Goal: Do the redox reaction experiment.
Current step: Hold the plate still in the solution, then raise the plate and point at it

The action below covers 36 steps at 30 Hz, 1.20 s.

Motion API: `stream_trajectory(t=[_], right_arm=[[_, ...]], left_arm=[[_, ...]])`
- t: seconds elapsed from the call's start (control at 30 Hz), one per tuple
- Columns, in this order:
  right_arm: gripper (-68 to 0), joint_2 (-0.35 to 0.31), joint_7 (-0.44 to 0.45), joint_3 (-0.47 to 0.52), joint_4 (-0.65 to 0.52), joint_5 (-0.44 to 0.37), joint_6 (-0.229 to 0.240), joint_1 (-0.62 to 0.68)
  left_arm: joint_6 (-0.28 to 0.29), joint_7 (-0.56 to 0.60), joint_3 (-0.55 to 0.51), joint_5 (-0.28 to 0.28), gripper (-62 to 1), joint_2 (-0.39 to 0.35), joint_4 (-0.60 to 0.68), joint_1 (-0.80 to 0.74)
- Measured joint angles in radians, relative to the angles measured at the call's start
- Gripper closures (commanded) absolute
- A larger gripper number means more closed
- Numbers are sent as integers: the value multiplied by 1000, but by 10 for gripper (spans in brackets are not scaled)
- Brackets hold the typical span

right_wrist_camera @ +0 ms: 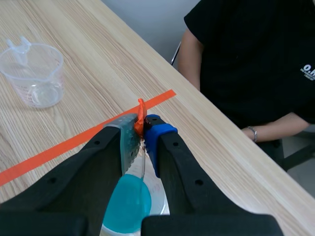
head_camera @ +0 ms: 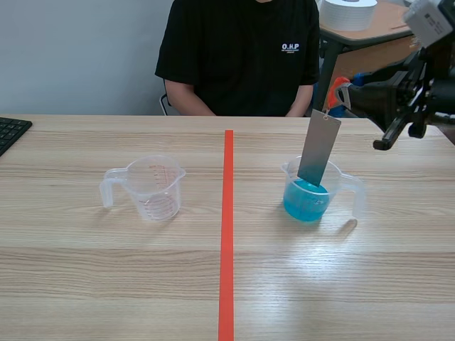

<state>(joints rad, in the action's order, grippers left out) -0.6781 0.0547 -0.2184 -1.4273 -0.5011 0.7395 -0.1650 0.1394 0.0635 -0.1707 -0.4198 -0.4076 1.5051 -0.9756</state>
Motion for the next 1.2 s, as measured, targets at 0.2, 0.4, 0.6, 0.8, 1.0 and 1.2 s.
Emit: stream_trajectory(t=[0.2, 0.4, 0.6, 0.8, 1.0, 1.2], right_arm=[[-17, -51, -1, 4, -92, -45, 0, 47], [-17, -65, -9, 91, -182, -73, 0, 127], [-17, -65, -41, 188, -257, -89, 0, 166], [-17, -65, -97, 239, -311, -159, 0, 171], [-17, -65, -155, 294, -352, -247, 0, 171], [-17, -65, -229, 320, -390, -321, 0, 171]], left_arm=[[2, 0, 0, 0, -47, 0, 0, 0], [2, 0, 0, 0, -47, 0, 0, 0], [2, 0, 0, 0, -47, 0, 0, 0], [2, 0, 0, 0, -47, 0, 0, 0], [2, 0, 0, 0, -47, 0, 0, 0], [2, 0, 0, 0, -47, 0, 0, 0]])
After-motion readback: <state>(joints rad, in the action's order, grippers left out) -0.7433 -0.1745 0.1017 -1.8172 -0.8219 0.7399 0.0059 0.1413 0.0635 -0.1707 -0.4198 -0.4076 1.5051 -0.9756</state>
